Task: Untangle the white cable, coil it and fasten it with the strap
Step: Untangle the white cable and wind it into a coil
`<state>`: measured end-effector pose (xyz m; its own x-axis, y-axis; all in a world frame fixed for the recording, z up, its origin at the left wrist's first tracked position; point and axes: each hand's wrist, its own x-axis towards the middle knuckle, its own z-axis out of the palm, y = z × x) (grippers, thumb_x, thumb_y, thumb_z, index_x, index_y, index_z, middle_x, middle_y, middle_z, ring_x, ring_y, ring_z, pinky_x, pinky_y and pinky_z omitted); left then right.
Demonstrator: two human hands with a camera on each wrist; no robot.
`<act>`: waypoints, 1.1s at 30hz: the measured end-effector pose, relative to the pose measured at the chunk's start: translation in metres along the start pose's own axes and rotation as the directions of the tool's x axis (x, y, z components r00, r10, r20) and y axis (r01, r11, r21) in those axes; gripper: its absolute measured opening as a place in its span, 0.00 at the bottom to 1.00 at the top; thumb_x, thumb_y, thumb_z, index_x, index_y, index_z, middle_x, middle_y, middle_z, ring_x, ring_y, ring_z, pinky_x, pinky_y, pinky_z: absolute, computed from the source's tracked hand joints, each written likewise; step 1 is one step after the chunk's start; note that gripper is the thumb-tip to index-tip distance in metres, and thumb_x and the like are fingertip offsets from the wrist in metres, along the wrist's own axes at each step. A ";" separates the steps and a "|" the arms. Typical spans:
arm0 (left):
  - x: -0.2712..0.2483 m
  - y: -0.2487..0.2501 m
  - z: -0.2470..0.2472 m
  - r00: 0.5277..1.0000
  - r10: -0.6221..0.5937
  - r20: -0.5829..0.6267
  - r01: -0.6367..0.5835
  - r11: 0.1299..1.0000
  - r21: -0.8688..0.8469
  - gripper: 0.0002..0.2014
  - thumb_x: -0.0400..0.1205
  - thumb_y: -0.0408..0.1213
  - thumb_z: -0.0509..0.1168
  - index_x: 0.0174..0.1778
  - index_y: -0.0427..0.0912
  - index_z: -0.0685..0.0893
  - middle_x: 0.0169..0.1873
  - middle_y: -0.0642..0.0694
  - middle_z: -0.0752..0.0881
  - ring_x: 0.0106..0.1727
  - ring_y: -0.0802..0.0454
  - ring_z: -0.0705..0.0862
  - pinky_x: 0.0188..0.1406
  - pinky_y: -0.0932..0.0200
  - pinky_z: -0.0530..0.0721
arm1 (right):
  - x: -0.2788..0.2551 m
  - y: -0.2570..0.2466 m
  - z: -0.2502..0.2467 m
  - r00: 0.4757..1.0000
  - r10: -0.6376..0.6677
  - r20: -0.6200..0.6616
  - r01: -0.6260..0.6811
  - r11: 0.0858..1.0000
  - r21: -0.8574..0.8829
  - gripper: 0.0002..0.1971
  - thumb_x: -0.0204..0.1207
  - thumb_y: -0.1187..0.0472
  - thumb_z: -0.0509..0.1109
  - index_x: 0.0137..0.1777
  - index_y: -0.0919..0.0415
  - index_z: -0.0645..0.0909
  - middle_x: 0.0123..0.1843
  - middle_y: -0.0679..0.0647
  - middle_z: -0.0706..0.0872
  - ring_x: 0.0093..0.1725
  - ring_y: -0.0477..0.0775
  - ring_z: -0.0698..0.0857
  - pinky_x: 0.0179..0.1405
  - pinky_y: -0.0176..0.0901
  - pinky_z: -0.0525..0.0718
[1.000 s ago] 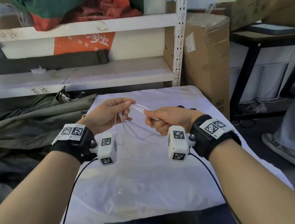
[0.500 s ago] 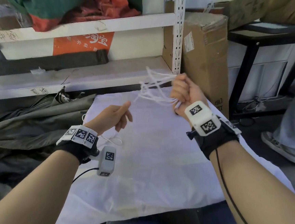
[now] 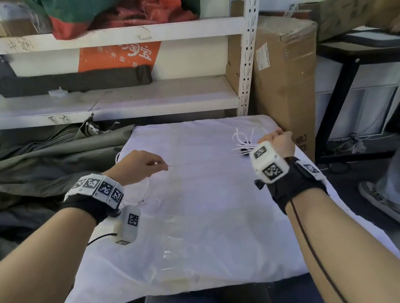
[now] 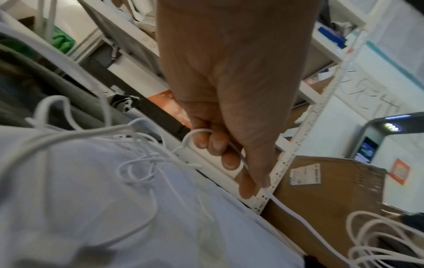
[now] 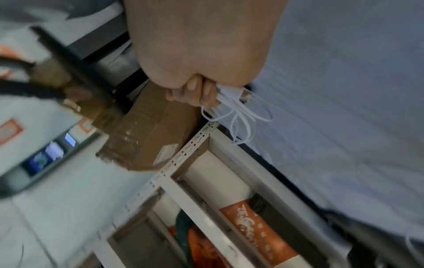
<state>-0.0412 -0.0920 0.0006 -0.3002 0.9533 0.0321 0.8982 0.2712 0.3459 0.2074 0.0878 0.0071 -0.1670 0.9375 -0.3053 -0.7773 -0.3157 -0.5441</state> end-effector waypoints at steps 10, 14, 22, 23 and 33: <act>0.006 0.042 -0.014 0.963 0.247 0.104 -0.250 0.968 0.016 0.06 0.76 0.47 0.72 0.44 0.52 0.92 0.36 0.64 0.86 0.40 0.71 0.82 0.40 0.79 0.74 | -0.030 0.036 0.030 0.952 0.119 0.283 0.096 0.760 -0.643 0.13 0.82 0.65 0.52 0.36 0.58 0.70 0.21 0.49 0.73 0.22 0.47 0.65 0.18 0.36 0.59; 0.005 0.059 -0.014 0.951 0.278 0.132 -0.272 0.960 -0.064 0.04 0.75 0.49 0.73 0.43 0.56 0.91 0.35 0.65 0.88 0.39 0.71 0.82 0.38 0.80 0.74 | -0.049 0.048 0.037 0.871 0.293 0.394 0.214 0.496 -0.842 0.09 0.84 0.66 0.52 0.44 0.61 0.71 0.33 0.56 0.81 0.28 0.49 0.73 0.25 0.36 0.65; 0.007 0.059 -0.003 0.993 0.112 -0.041 -0.118 0.905 -0.408 0.11 0.79 0.47 0.68 0.39 0.43 0.89 0.23 0.51 0.73 0.21 0.59 0.64 0.19 0.71 0.63 | -0.064 0.063 0.031 0.718 0.591 0.368 0.236 0.290 -0.927 0.11 0.86 0.64 0.53 0.42 0.59 0.73 0.29 0.53 0.77 0.18 0.43 0.75 0.18 0.31 0.69; 0.006 0.058 -0.002 0.995 0.087 -0.041 -0.096 0.894 -0.437 0.12 0.80 0.47 0.68 0.39 0.43 0.88 0.21 0.53 0.70 0.20 0.59 0.63 0.18 0.71 0.62 | -0.062 0.062 0.030 0.705 0.606 0.369 0.225 0.302 -0.926 0.12 0.86 0.61 0.54 0.41 0.59 0.73 0.26 0.50 0.72 0.16 0.41 0.68 0.15 0.30 0.62; 0.004 0.036 0.001 0.970 -0.095 -0.226 0.009 0.934 -0.356 0.12 0.83 0.49 0.62 0.41 0.45 0.78 0.37 0.48 0.86 0.33 0.56 0.83 0.38 0.56 0.81 | -0.044 0.048 0.014 0.743 0.556 0.374 -0.037 0.591 -0.806 0.16 0.86 0.53 0.55 0.38 0.58 0.72 0.16 0.43 0.62 0.13 0.41 0.58 0.15 0.33 0.53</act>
<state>-0.0094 -0.0779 0.0124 -0.4488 0.8686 0.2101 0.7226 0.2143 0.6572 0.1694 0.0336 0.0055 -0.7825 0.5757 -0.2372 0.0351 -0.3395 -0.9399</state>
